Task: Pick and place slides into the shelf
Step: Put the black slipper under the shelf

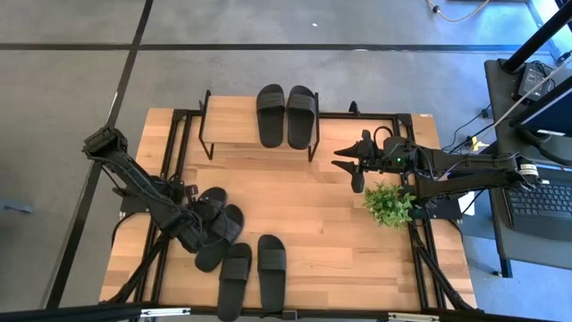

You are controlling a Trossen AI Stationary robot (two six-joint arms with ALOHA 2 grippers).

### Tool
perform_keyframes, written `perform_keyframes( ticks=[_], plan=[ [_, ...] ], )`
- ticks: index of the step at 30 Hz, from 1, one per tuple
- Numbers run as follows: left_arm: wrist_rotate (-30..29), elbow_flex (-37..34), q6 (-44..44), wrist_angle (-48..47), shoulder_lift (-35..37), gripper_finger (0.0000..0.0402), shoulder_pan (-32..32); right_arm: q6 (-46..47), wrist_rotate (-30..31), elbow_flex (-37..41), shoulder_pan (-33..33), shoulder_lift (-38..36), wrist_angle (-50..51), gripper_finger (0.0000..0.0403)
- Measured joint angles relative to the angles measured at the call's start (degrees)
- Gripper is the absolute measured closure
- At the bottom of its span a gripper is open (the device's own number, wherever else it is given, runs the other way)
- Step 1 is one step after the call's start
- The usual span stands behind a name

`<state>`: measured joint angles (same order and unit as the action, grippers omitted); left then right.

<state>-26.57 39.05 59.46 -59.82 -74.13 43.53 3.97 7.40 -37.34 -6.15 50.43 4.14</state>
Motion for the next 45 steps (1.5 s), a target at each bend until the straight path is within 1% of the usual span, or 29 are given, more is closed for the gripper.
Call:
perform_keyframes(
  ticks=[4,7,15,18,22,27,33,37,38,40,43,45],
  plan=[
    [0.0,0.0,0.0,0.3,0.0,0.0390,0.0,0.0,0.0,0.0,0.0,0.0,0.0,0.0257],
    [0.2,0.6,0.0,-0.1,0.0,0.0396,0.0,-0.2,0.0,0.0,0.0,0.0,0.0,0.0257],
    [0.5,6.4,0.2,-6.2,0.0,0.0398,-2.9,-0.2,0.0,0.0,0.0,0.0,0.0,0.0257],
    [-0.8,8.7,0.2,-8.4,0.0,0.0398,-4.7,-0.2,0.0,0.0,0.0,0.0,0.0,0.0257],
    [-3.0,11.1,0.0,-8.8,0.0,0.0399,-7.8,-0.2,0.0,0.0,0.0,0.0,0.0,0.0257],
    [-4.2,12.8,0.0,-8.9,0.0,0.0399,-12.3,-0.2,0.0,0.0,0.0,0.0,0.0,0.0257],
    [-9.3,13.8,0.0,-8.8,0.0,0.0400,-18.4,-0.1,0.0,0.0,0.0,0.0,0.0,0.0257],
    [-11.2,13.8,-0.1,-8.6,0.0,0.0400,-23.4,0.0,0.0,0.0,0.0,0.0,0.0,0.0257],
    [-11.8,13.8,-0.5,-8.5,0.0,0.0400,-24.6,0.0,0.0,0.0,0.0,0.0,0.0,0.0257],
    [-12.8,13.8,-4.1,-7.1,0.0,0.0400,-27.1,0.0,0.0,0.0,0.0,0.0,0.0,0.0257],
    [-13.4,13.8,-12.7,-2.5,-0.1,0.0400,-30.8,0.0,0.0,0.0,0.0,0.0,0.0,0.0257],
    [-13.2,13.8,-17.1,0.6,-0.8,0.0400,-33.4,0.0,0.0,0.0,0.0,0.0,0.0,0.0257]
  ],
)
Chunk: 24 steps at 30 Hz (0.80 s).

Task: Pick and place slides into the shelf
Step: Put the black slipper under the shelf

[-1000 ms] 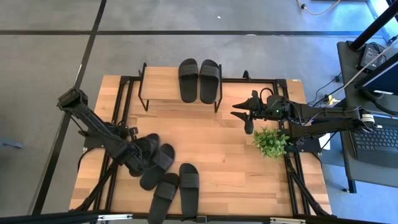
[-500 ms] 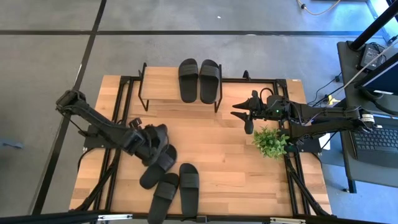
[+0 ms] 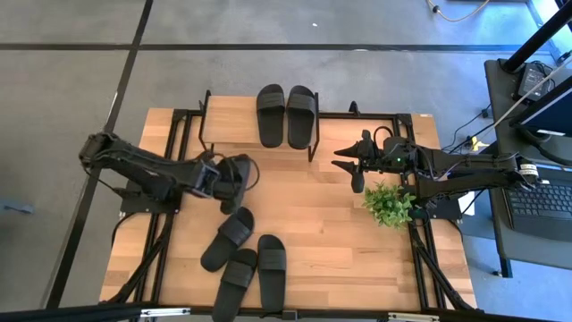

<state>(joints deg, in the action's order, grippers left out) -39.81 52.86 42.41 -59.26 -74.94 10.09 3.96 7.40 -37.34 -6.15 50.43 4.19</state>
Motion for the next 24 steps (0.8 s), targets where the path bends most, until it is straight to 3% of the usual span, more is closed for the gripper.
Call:
perform_keyframes(
  ticks=[12,24],
  plan=[
    [2.0,0.0,-13.9,0.7,-7.2,0.0400,-8.4,0.2,0.0,0.0,0.0,0.0,1.0,0.0257],
    [1.8,0.0,-14.6,0.6,-17.8,0.0395,-11.6,0.2,0.0,0.0,0.0,0.0,1.0,0.0257]
  ],
)
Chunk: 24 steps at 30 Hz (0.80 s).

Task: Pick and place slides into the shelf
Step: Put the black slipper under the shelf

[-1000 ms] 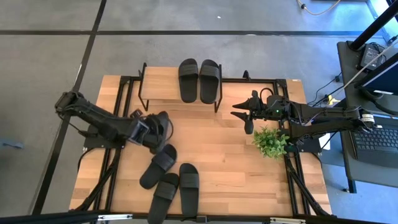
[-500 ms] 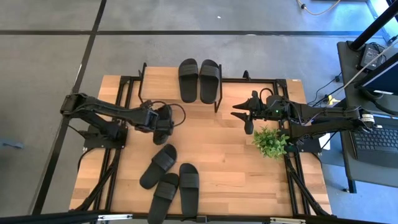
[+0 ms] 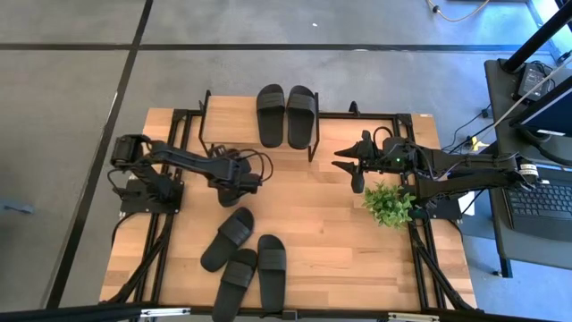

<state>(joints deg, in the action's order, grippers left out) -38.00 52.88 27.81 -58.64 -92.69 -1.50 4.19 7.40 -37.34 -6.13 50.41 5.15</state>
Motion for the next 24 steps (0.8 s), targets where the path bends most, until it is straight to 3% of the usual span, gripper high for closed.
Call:
perform_keyframes(
  ticks=[20,24],
  plan=[
    [-0.2,0.0,0.1,-0.3,-2.5,0.0375,0.9,0.1,0.0,0.0,0.0,0.0,0.0,0.0257],
    [0.3,0.0,0.4,-0.3,-2.5,0.0349,0.9,0.0,0.0,0.0,0.0,0.0,0.0,0.0257]
  ],
)
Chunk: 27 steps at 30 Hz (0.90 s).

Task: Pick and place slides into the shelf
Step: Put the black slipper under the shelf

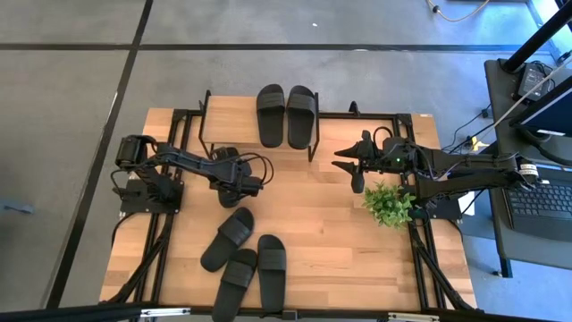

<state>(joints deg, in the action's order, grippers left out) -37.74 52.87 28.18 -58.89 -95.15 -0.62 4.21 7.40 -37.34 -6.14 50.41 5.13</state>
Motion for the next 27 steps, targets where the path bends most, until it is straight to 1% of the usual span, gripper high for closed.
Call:
perform_keyframes(
  ticks=[7,11,17,21,23,27],
  plan=[
    [1.8,0.0,0.1,-2.0,0.0,0.0261,0.0,-0.1,0.0,0.0,0.0,0.0,0.0,0.0257],
    [3.3,1.0,2.3,-6.9,0.0,0.0233,0.1,-0.2,0.0,0.0,0.0,0.0,0.0,0.0257],
    [4.3,5.4,6.2,-13.0,0.0,0.0226,1.7,-0.2,0.0,0.0,0.0,0.0,0.0,0.0257],
    [6.3,10.3,6.3,-13.9,0.0,0.0226,4.1,-0.1,0.0,0.0,0.0,0.0,0.3,0.0257],
    [8.8,13.3,6.3,-13.7,0.0,0.0226,5.5,0.0,0.0,0.0,0.0,0.0,0.5,0.0257],
    [16.5,18.8,5.8,-11.7,0.5,0.0226,8.3,0.0,0.0,0.0,0.0,0.0,0.7,0.0257]
  ],
)
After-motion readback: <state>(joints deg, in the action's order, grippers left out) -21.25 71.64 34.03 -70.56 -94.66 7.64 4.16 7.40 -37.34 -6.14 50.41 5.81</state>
